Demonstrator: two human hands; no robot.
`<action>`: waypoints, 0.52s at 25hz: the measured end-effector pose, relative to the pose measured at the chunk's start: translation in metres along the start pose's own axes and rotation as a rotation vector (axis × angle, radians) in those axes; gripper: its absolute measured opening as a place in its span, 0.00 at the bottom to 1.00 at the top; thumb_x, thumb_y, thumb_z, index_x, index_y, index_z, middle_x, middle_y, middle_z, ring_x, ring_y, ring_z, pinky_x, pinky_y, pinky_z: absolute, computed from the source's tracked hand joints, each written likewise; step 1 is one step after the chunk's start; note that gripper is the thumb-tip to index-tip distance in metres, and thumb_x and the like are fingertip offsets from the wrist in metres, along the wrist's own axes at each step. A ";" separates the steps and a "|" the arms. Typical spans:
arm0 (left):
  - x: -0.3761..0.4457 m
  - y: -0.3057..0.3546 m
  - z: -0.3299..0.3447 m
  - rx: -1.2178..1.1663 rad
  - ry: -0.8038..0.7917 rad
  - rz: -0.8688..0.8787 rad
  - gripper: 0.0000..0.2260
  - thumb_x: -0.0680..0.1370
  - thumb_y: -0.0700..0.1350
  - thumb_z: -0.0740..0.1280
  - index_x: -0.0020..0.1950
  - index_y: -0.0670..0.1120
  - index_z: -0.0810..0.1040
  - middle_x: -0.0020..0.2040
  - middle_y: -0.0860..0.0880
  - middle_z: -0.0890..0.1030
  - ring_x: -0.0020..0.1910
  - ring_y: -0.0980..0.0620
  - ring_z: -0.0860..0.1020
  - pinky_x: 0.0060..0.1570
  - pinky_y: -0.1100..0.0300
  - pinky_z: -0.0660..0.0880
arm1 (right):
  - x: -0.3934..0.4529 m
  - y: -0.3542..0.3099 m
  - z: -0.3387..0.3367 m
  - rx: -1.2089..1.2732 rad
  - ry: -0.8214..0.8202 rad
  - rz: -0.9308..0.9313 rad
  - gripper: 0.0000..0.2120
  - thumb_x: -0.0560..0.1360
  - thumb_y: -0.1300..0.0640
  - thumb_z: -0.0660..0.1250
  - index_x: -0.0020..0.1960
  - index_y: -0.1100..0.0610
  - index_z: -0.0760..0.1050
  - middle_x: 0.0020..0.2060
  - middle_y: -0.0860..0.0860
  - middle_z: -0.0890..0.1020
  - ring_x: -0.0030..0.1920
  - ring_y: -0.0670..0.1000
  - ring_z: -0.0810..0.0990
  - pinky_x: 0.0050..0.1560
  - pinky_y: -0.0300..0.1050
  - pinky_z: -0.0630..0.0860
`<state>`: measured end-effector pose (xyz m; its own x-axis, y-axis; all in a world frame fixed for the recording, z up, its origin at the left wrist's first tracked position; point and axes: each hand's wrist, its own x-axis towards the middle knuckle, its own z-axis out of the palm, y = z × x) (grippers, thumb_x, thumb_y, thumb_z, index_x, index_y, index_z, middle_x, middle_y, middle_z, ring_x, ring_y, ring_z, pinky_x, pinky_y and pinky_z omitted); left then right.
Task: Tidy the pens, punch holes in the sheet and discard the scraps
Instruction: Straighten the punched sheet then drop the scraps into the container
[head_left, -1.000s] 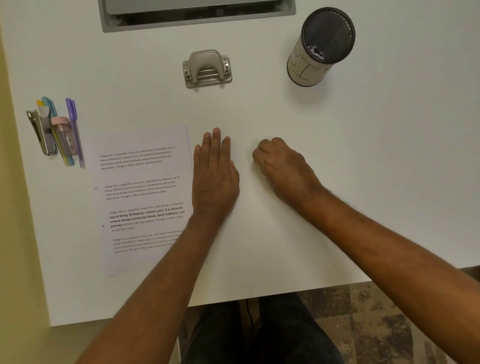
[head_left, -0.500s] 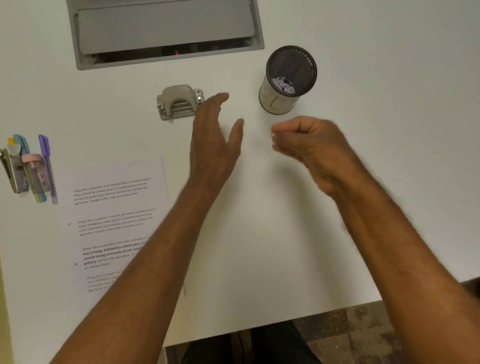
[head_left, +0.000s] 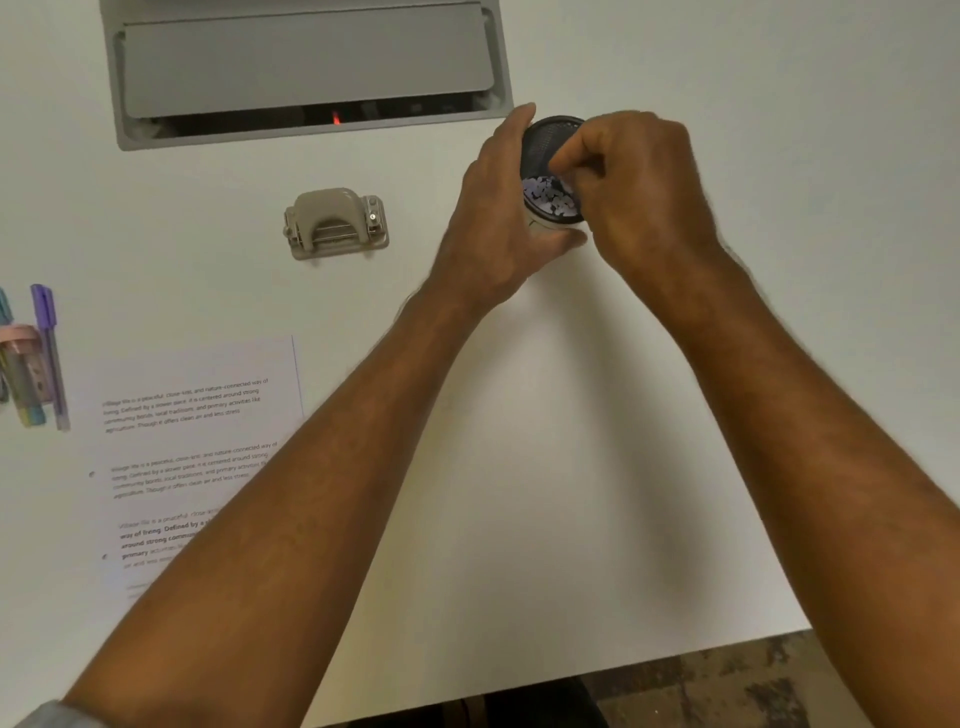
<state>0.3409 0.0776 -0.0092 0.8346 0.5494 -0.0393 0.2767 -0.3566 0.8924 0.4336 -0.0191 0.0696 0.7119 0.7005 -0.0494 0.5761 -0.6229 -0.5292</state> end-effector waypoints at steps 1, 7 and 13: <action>0.001 -0.001 0.002 -0.006 0.009 0.005 0.51 0.66 0.56 0.81 0.81 0.41 0.59 0.75 0.45 0.71 0.73 0.48 0.71 0.73 0.49 0.71 | 0.001 0.001 0.001 -0.038 -0.022 -0.035 0.12 0.78 0.62 0.66 0.57 0.55 0.86 0.54 0.53 0.87 0.52 0.52 0.85 0.56 0.50 0.82; 0.009 -0.004 0.005 -0.040 0.042 0.024 0.49 0.66 0.62 0.79 0.77 0.38 0.64 0.70 0.44 0.76 0.69 0.47 0.76 0.69 0.48 0.75 | 0.001 0.000 0.001 -0.129 0.072 -0.136 0.11 0.80 0.61 0.65 0.57 0.55 0.84 0.54 0.55 0.85 0.50 0.51 0.82 0.52 0.46 0.82; 0.005 -0.004 0.002 0.033 0.034 0.010 0.49 0.66 0.61 0.79 0.78 0.39 0.63 0.72 0.45 0.75 0.71 0.47 0.74 0.71 0.48 0.74 | -0.002 0.000 0.002 -0.157 0.081 -0.143 0.12 0.83 0.58 0.61 0.59 0.55 0.82 0.53 0.54 0.83 0.51 0.52 0.81 0.52 0.49 0.81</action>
<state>0.3450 0.0810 -0.0141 0.8210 0.5708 -0.0145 0.2844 -0.3868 0.8772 0.4316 -0.0199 0.0677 0.6447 0.7593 0.0879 0.7245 -0.5703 -0.3872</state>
